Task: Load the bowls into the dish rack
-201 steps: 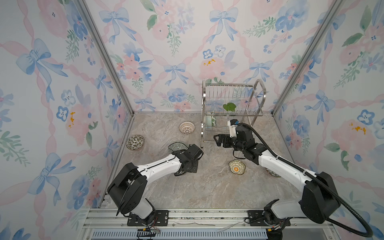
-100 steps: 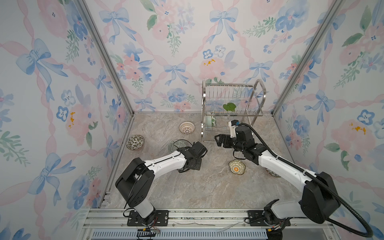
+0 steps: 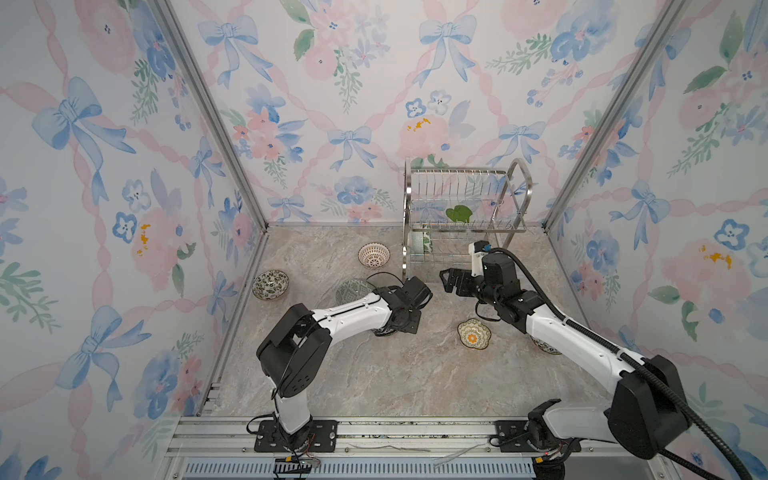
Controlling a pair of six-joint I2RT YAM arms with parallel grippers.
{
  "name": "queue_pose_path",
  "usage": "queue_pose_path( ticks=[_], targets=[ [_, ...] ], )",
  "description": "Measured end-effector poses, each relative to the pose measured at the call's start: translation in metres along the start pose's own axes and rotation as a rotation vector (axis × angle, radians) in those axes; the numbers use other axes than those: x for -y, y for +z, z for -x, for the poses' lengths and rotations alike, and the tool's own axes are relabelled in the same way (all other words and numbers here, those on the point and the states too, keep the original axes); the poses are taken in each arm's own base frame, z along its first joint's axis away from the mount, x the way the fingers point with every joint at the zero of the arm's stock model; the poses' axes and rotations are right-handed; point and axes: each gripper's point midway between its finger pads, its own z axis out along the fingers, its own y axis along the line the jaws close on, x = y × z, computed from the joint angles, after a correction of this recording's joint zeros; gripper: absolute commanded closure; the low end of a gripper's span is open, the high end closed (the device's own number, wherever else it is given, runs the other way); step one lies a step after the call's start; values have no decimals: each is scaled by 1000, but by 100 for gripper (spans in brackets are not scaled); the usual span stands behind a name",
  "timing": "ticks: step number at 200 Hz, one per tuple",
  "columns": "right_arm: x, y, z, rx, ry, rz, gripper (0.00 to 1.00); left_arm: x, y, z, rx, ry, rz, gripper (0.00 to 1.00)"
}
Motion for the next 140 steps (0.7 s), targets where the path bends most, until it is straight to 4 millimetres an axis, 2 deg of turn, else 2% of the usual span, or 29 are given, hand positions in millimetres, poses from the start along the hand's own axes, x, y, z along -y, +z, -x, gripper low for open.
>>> queue_pose_path(
  ticks=[46,95,120,140],
  targets=[
    [14,-2,1,-2,17,-19,3,6,5,7,2,4,-3,90],
    [15,-1,-4,-16,19,-14,4,12,23,-3,-51,18,-22,64],
    [15,-1,-5,-22,15,-16,3,14,23,-3,-53,17,-29,48],
    [16,-1,-6,-27,8,-19,3,15,22,-1,-46,19,-34,39]
  ],
)
